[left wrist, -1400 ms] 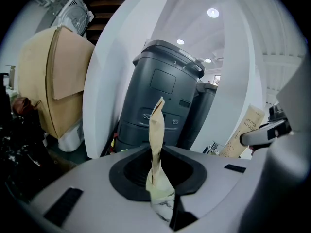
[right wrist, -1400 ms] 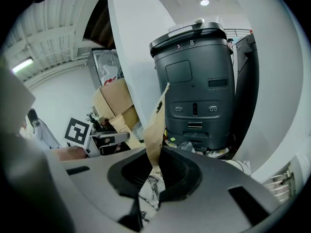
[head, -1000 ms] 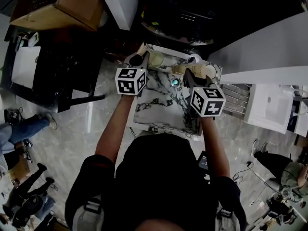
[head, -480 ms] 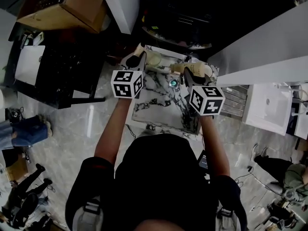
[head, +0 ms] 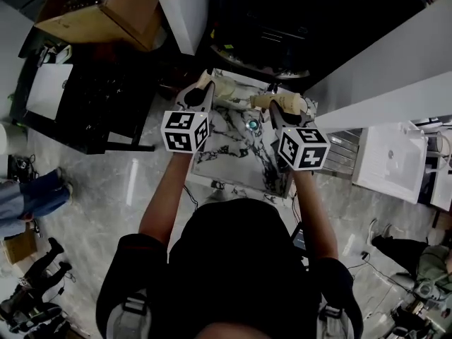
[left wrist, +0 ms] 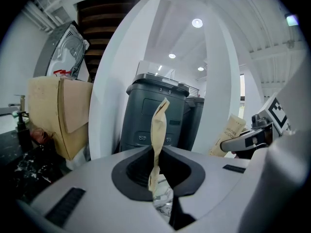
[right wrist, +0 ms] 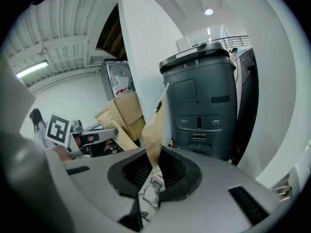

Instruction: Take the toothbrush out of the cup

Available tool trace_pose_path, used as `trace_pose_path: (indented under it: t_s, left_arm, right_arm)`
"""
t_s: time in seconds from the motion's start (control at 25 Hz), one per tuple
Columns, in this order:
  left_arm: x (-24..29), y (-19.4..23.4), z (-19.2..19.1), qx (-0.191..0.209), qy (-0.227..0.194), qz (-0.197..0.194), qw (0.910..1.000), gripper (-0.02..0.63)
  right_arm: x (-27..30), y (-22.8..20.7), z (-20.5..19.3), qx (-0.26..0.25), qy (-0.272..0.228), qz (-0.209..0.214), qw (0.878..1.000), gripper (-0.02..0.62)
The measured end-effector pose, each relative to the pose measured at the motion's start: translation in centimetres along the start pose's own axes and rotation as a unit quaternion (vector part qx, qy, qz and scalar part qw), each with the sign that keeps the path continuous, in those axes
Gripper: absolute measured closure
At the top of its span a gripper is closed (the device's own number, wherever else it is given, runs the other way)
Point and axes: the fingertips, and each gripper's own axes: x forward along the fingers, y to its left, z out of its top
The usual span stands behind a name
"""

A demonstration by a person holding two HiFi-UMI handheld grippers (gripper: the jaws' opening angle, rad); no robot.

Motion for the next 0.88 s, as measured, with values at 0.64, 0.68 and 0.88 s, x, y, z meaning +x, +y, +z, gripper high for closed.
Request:
trace_pose_path:
  t_s: [0.64,0.68,0.88]
  left_arm:
    - [-3.2,-4.3,0.0,-0.008,-0.016,0.031,0.9993,0.566]
    - [-3.3,-4.8,0.0,-0.006,-0.017,0.032,0.9993,0.566]
    - [-4.0,-7.4,0.1,-0.002,-0.021,0.039,0.9990,0.566]
  right_arm:
    - [-3.5,-1.3,0.1,-0.021,-0.005,0.037,0.999,0.538]
    - [-3.8,-1.5,0.2,-0.021,-0.007,0.038,0.999,0.538]
    - [-5.4,-2.7,0.4,-0.020,-0.018,0.045,0.999,0.538]
